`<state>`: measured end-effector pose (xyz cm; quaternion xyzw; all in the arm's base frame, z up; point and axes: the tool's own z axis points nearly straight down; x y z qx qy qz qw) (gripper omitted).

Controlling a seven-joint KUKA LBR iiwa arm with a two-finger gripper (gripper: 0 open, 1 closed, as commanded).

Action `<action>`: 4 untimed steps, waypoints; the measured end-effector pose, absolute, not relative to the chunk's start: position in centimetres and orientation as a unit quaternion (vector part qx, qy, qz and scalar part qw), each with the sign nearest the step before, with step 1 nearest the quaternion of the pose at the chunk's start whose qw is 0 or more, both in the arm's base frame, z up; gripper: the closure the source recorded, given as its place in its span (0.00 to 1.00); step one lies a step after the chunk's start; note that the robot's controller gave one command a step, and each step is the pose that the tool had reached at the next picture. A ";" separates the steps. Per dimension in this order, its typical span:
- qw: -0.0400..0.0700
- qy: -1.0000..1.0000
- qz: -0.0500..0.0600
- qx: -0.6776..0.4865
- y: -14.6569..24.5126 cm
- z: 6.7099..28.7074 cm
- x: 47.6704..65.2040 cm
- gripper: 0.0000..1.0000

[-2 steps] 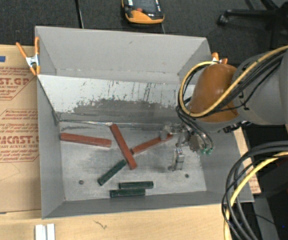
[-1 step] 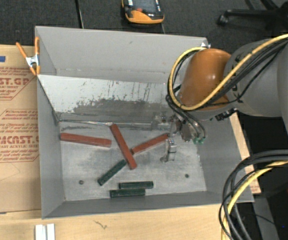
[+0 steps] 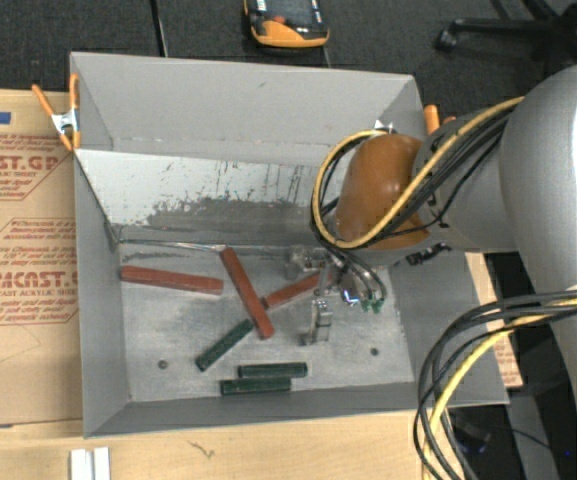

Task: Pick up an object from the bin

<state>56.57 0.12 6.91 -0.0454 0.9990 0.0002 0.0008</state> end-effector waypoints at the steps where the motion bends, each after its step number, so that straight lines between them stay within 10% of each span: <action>1: 0.001 0.997 0.000 -0.078 0.6 7.0 57.1 1.00; 4: -0.001 0.997 0.000 -0.078 0.7 7.8 57.0 1.00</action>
Offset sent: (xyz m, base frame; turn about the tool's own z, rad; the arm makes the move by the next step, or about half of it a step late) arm 0.0000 0.0000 0.0000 0.0000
